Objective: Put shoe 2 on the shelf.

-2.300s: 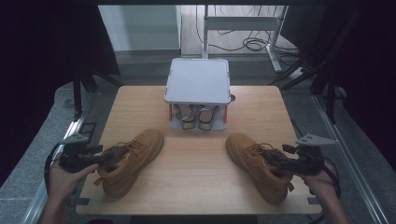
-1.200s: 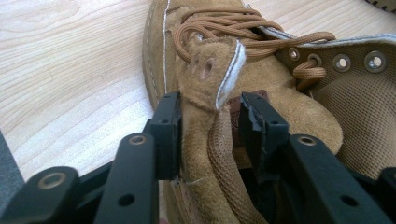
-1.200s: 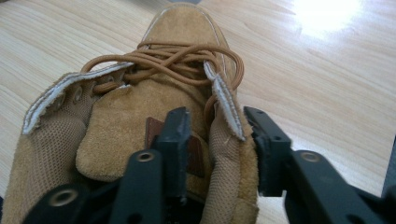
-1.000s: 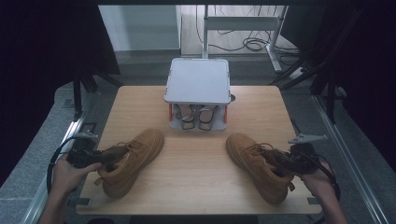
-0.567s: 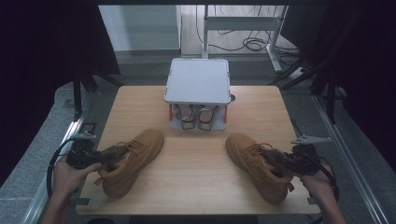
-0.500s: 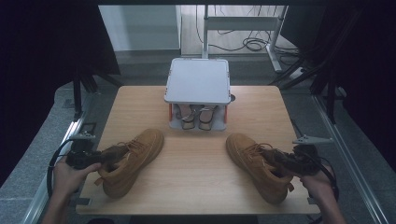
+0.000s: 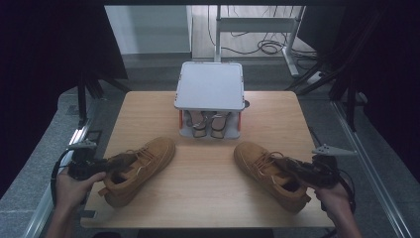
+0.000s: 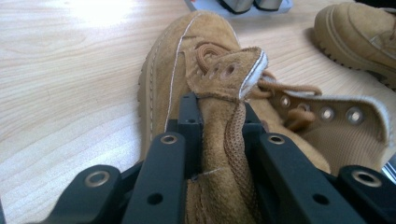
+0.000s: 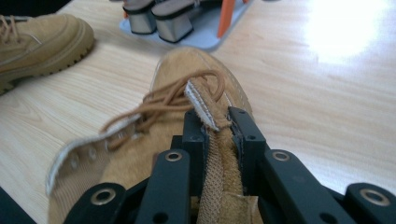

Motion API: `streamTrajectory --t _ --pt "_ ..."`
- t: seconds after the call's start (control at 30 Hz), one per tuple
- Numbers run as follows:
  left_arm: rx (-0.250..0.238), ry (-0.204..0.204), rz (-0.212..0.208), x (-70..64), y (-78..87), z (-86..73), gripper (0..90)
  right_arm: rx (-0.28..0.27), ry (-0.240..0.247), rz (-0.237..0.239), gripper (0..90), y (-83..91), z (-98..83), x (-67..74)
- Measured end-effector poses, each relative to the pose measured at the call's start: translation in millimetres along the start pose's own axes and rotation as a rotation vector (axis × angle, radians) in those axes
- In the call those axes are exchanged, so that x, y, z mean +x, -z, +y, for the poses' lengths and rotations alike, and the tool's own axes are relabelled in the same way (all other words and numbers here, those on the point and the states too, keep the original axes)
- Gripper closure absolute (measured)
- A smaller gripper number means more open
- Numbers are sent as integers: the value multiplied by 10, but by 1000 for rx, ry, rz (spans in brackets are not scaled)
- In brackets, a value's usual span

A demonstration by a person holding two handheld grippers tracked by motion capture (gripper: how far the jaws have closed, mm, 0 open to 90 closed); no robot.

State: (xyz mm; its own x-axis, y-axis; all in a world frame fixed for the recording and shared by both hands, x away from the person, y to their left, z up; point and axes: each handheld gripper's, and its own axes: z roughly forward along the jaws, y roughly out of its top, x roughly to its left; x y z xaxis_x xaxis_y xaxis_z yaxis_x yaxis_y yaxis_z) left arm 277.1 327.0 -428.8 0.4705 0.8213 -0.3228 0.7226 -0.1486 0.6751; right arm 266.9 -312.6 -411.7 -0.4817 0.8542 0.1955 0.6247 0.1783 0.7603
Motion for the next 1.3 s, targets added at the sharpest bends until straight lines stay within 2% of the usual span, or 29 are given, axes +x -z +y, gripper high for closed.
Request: streamTrajectory --t 0.2,0.67,0.87,1.07,1.3 --pt "-61 12 -23 11 103 11 780 -29 13 -15 782 77 62 46" --pt "-211 30 -63 -55 283 152 776 -159 -60 -29 782 287 155 -13" --pt "-248 33 -84 -82 386 217 774 -214 -93 -34 781 408 206 -35" --pt "-281 31 -85 -115 473 325 771 -276 -121 -38 780 518 281 -36" --pt "-326 29 -91 -158 541 507 770 -306 -135 -40 779 550 396 -46"
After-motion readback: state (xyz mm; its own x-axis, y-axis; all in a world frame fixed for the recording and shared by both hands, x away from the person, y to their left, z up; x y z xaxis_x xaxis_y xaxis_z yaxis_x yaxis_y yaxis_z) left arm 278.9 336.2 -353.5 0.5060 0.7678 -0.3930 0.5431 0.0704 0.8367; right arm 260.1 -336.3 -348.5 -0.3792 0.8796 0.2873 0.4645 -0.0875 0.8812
